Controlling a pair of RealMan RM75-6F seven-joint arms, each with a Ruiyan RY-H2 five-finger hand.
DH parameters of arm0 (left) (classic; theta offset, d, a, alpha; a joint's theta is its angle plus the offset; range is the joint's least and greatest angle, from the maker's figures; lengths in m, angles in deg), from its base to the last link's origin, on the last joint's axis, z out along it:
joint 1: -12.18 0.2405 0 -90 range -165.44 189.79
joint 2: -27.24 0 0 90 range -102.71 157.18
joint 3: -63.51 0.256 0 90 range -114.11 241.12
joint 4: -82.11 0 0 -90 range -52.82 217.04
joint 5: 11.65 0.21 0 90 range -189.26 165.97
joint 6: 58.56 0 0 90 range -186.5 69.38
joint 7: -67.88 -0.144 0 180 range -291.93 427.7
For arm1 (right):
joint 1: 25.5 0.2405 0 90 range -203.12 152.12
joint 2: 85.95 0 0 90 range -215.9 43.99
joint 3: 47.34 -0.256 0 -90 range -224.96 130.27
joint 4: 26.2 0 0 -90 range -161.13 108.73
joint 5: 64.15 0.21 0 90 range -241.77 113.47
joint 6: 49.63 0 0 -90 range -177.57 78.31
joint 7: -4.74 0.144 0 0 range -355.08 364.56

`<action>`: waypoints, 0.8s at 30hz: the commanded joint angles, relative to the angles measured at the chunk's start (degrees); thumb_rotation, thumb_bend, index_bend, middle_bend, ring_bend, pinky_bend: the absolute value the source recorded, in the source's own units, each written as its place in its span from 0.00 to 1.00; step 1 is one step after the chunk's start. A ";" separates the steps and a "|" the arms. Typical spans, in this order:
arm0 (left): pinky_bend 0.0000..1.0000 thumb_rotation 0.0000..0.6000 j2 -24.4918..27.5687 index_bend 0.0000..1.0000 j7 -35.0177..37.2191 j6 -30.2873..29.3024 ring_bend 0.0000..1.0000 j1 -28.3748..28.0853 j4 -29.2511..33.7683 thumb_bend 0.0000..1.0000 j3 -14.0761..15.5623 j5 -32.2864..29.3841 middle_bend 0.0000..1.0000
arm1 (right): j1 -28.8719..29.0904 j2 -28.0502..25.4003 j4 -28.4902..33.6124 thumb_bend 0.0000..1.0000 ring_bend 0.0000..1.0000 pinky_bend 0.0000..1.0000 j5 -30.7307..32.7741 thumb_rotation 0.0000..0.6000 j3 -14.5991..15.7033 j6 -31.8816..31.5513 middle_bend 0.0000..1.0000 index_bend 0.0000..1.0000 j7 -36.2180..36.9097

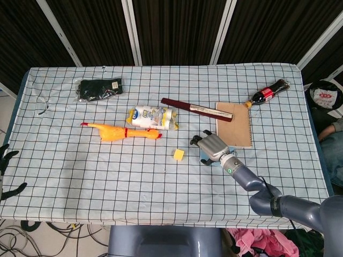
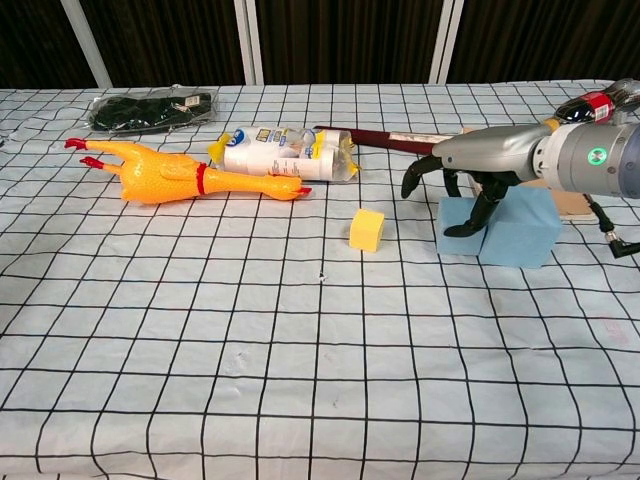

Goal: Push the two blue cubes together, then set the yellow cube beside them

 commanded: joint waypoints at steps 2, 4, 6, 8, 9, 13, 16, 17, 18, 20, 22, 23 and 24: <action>0.00 1.00 0.02 0.21 0.00 0.02 0.00 0.00 -0.02 0.04 0.01 -0.01 0.07 | 0.00 -0.05 0.09 0.27 0.47 0.09 -0.08 1.00 0.01 0.06 0.15 0.22 0.07; 0.00 1.00 0.01 0.21 -0.04 0.02 0.00 0.00 -0.02 0.04 0.01 -0.02 0.07 | -0.03 -0.06 0.09 0.27 0.47 0.09 -0.04 1.00 0.01 0.10 0.15 0.22 0.12; 0.00 1.00 0.03 0.21 0.02 0.01 0.00 0.01 0.01 0.04 0.01 0.01 0.07 | -0.07 -0.04 0.01 0.27 0.47 0.09 0.02 1.00 0.03 0.14 0.15 0.21 0.10; 0.00 1.00 0.03 0.21 0.03 0.02 0.00 0.02 0.00 0.04 0.02 0.01 0.07 | -0.07 -0.02 -0.04 0.26 0.47 0.09 0.13 1.00 0.03 0.26 0.15 0.21 0.11; 0.00 1.00 0.03 0.21 0.02 0.02 0.00 0.01 0.01 0.04 0.01 0.00 0.07 | -0.07 -0.01 -0.06 0.26 0.47 0.09 0.17 1.00 0.03 0.30 0.15 0.21 0.11; 0.00 1.00 0.01 0.21 0.01 0.00 0.00 0.02 -0.01 0.04 0.01 -0.01 0.07 | -0.10 0.00 -0.05 0.25 0.46 0.09 0.19 1.00 0.01 0.28 0.15 0.21 0.10; 0.00 1.00 0.01 0.21 0.00 0.00 0.00 0.03 0.00 0.04 0.01 -0.01 0.07 | -0.09 -0.01 -0.10 0.24 0.46 0.09 0.24 1.00 0.01 0.37 0.15 0.21 0.07; 0.00 1.00 0.02 0.21 0.04 0.00 0.00 0.03 0.01 0.04 0.02 0.01 0.07 | -0.10 -0.01 -0.11 0.24 0.45 0.09 0.24 1.00 0.02 0.38 0.15 0.20 0.06; 0.00 1.00 0.03 0.21 0.07 0.01 0.00 0.05 0.01 0.04 0.04 0.02 0.07 | -0.10 -0.01 -0.10 0.23 0.45 0.09 0.23 1.00 0.02 0.39 0.14 0.20 0.07; 0.00 1.00 0.06 0.21 0.06 0.02 0.00 0.03 0.02 0.04 0.03 0.03 0.07 | -0.09 -0.10 0.00 0.23 0.43 0.09 0.25 1.00 0.04 0.49 0.14 0.19 0.04; 0.00 1.00 0.07 0.21 0.01 0.04 0.00 0.04 0.02 0.04 0.04 -0.01 0.07 | -0.05 -0.23 0.15 0.23 0.42 0.09 0.30 1.00 0.06 0.64 0.13 0.18 -0.02; 0.00 1.00 0.08 0.21 0.00 0.05 0.00 0.04 0.03 0.04 0.04 -0.02 0.07 | -0.02 -0.31 0.23 0.22 0.41 0.09 0.37 1.00 0.04 0.71 0.13 0.18 -0.06; 0.00 1.00 0.09 0.21 0.03 0.05 0.00 0.05 0.06 0.04 0.05 -0.01 0.07 | -0.01 -0.35 0.29 0.22 0.41 0.09 0.43 1.00 0.03 0.71 0.13 0.18 -0.15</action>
